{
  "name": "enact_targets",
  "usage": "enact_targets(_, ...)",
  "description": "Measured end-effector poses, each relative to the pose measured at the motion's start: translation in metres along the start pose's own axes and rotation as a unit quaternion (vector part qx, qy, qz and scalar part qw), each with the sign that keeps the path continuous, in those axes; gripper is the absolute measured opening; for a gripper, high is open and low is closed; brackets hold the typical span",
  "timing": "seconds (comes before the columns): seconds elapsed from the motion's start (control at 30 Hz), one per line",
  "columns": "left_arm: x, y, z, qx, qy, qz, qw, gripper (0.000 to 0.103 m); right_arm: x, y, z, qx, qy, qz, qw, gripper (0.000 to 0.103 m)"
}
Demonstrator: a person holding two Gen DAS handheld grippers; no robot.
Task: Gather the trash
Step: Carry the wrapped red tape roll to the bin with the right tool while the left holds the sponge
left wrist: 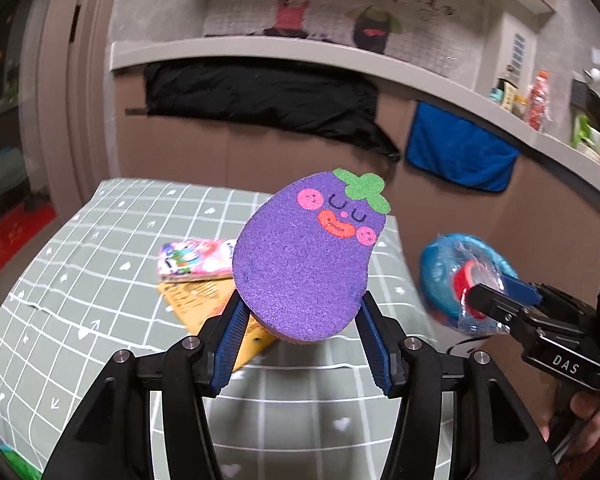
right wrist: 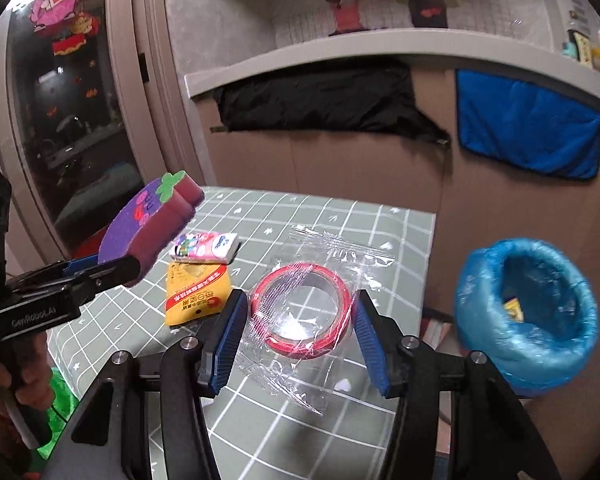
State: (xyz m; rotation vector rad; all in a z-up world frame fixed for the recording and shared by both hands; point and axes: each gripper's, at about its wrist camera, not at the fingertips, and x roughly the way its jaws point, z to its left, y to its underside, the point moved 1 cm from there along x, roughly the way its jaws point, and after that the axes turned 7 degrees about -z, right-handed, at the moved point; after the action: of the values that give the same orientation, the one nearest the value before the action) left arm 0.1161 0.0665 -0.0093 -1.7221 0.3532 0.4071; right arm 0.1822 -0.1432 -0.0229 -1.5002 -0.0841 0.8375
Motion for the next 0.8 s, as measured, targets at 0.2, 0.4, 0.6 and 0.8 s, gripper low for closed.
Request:
enact_targets(0.2, -0.004, -0.001, -0.019, 0.004, 0.014, -0.003, 0.9999, 0.055, -0.020, -0.003, -0.010, 0.003, 0.004, -0.017, 1.000, 0.050)
enact_targets(0.4, -0.006, -0.001, -0.018, 0.007, 0.007, -0.001, 0.9999, 0.055, -0.022, -0.002, -0.010, 0.003, 0.003, -0.020, 1.000, 0.050)
enact_targets(0.6, -0.004, -0.005, -0.025, 0.008, 0.012, -0.008, 0.9999, 0.055, -0.026, -0.003, -0.013, -0.005, 0.012, -0.029, 0.999, 0.050)
enact_targets(0.8, 0.015, -0.022, -0.062, 0.029, 0.044, -0.018, 0.9984, 0.055, -0.036, -0.010, -0.035, -0.014, 0.044, -0.048, 0.998, 0.050)
